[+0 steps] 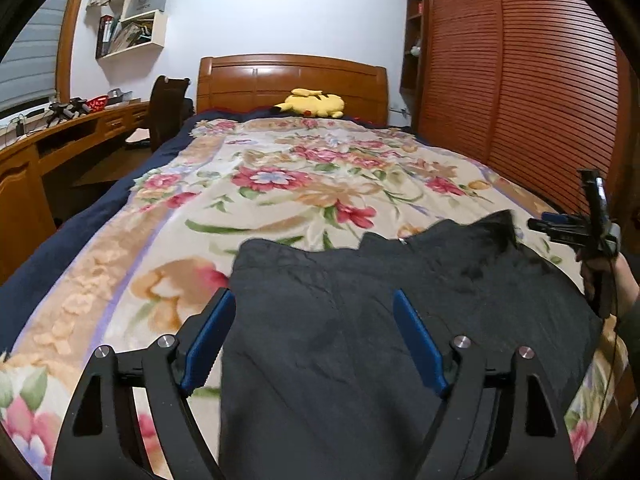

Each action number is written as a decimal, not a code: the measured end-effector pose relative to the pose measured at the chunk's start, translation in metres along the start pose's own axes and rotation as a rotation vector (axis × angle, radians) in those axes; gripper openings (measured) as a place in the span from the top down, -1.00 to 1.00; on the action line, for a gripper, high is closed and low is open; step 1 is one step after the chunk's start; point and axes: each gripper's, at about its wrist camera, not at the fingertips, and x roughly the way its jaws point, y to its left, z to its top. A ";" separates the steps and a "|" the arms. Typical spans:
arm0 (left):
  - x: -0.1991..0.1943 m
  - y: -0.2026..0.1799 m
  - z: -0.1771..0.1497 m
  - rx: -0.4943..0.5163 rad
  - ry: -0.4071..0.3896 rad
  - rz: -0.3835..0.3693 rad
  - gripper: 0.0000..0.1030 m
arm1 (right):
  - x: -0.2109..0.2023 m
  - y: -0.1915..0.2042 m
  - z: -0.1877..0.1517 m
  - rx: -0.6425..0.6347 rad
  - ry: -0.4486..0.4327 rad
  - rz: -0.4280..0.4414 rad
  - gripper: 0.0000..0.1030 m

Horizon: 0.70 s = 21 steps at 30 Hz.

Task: Fold large clothes
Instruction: 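Lift the hem with both tools and fold it over toward the collar, then open both tools and release the folded hem onto the jacket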

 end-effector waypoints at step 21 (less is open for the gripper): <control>0.006 -0.022 -0.025 0.042 0.043 -0.060 -0.59 | 0.071 0.002 0.001 -0.013 0.236 0.138 0.63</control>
